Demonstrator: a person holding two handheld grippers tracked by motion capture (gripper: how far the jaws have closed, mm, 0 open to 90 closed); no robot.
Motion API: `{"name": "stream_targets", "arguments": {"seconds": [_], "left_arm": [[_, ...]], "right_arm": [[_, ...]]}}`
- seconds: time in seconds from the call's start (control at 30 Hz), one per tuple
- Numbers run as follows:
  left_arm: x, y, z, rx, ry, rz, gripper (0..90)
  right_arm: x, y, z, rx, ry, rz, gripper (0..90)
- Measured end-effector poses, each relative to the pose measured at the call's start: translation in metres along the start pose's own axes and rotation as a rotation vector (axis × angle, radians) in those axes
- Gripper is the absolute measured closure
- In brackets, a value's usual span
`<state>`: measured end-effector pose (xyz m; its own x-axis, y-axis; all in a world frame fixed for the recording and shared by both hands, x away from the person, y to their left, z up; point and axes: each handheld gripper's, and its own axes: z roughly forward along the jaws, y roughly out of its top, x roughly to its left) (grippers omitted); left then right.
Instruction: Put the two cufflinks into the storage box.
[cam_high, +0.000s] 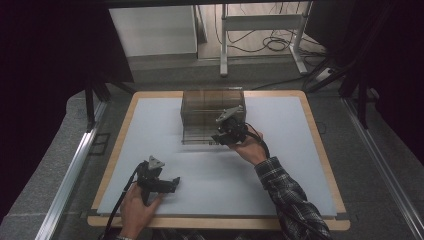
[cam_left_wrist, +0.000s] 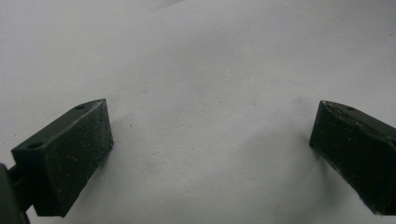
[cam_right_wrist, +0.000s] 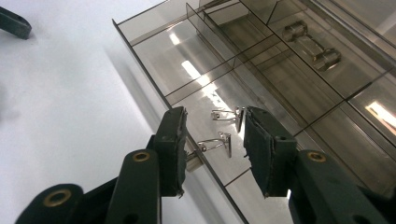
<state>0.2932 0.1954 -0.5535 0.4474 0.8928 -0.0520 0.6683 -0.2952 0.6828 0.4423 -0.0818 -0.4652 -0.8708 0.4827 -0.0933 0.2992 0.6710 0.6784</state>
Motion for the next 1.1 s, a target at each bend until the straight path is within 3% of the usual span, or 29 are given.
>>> {"name": "stream_targets", "arguments": {"seconds": [0.3, 1.1], "left_arm": [[0.0, 0.0, 0.0, 0.0, 0.0, 0.0, 0.0], [0.0, 0.0, 0.0, 0.0, 0.0, 0.0, 0.0]], "right_arm": [[0.004, -0.005, -0.002, -0.007, 0.003, -0.018, 49.9], [0.014, -0.013, -0.013, -0.022, 0.007, -0.037, 40.3]]}}
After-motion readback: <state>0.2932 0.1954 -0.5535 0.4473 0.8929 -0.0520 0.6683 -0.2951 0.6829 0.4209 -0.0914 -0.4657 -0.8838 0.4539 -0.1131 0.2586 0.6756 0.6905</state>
